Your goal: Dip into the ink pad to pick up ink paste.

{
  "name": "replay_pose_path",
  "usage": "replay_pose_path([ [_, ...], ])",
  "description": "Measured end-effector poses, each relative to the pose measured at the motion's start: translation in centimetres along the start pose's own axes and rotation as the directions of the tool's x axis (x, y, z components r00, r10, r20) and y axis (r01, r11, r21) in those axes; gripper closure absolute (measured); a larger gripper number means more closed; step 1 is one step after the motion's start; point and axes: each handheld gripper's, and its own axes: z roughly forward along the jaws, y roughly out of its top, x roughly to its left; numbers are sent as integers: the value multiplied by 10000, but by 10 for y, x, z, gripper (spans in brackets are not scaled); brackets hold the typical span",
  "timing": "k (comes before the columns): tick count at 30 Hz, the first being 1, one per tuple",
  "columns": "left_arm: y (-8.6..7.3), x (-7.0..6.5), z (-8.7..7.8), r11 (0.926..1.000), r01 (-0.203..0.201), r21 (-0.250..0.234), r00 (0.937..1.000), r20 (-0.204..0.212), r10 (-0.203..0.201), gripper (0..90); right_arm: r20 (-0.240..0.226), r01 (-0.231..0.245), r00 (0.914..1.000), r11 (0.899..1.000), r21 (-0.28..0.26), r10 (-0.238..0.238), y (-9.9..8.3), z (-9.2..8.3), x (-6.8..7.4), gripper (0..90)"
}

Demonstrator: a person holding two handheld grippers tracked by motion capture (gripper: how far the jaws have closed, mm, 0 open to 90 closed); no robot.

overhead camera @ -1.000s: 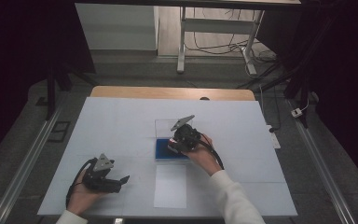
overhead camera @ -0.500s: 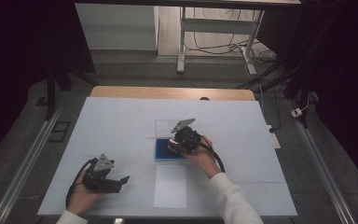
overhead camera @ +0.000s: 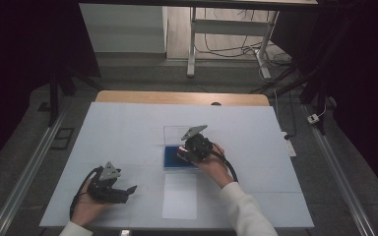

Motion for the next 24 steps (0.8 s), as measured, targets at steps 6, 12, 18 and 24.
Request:
replay_pose_path([
  [6, 0, 0, -1, 10000, 27, -48, 10000, 5, -27, 152, -17, 9, 10000, 10000, 9, -9, 0, 0, 0, 706],
  [12, 0, 2, -1, 9999, 96, -82, 10000, -18, -96, 152, -408, -363, 9986, 9985, -404, 347, 4, -10, -5, 702],
  [18, 0, 2, -1, 9999, 83, -62, 10000, -14, -84, 150, -402, -426, 9984, 9938, -1030, 386, 5, -22, -6, 702],
  [24, 0, 2, 0, 10000, 75, -51, 10000, -36, -75, 150, -478, -488, 9979, 9922, -1149, 435, 3, -28, -7, 701],
])
